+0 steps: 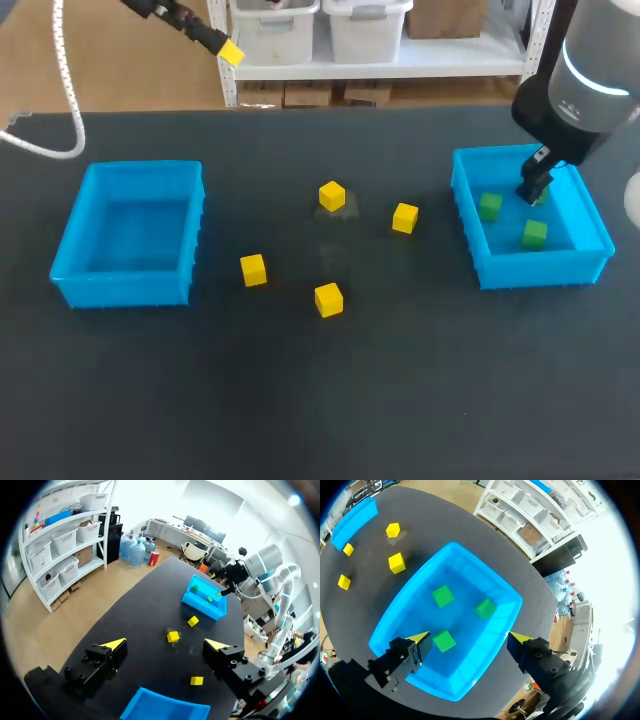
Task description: Put the green cubes in the right bin and the yellow cubes in the left bin.
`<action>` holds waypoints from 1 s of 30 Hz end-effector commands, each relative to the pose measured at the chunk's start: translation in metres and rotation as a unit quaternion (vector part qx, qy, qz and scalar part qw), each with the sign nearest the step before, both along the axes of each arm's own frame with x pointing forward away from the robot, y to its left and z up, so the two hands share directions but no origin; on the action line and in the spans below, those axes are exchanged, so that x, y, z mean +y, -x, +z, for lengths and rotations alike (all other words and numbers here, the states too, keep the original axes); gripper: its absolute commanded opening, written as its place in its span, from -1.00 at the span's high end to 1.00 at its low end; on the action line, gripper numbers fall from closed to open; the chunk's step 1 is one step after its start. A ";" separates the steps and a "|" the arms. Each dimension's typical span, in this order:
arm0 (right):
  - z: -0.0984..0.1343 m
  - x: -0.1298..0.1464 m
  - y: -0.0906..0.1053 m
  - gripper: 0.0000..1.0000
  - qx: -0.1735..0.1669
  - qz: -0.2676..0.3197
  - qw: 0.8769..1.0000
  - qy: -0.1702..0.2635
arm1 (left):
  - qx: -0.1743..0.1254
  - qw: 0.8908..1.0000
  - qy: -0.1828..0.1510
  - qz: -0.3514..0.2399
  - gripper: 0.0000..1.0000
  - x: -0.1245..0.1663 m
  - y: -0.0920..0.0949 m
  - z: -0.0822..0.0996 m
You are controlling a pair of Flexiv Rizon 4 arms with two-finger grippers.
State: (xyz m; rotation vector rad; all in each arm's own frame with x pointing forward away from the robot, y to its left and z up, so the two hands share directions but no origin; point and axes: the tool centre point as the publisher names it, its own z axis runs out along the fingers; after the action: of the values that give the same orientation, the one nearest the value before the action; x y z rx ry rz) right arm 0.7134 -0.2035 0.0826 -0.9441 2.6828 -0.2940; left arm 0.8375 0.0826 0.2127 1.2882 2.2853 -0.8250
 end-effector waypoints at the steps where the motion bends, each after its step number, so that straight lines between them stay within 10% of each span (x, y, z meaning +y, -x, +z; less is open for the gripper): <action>1: 0.000 0.000 0.001 -1.00 -0.002 0.000 1.000 0.000 | 0.011 0.996 -0.078 -0.036 -1.00 -0.014 -0.001 -0.004; 30: 0.000 0.000 0.001 -1.00 -0.002 0.000 1.000 0.000 | 0.049 0.966 -0.208 -0.146 -1.00 -0.085 0.011 -0.053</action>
State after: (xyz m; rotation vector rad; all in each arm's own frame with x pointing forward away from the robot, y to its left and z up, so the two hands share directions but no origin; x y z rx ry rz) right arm 0.7134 -0.2035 0.0826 -0.9441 2.6827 -0.2940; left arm 0.8125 0.0050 0.1615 1.6950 2.3499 -0.6149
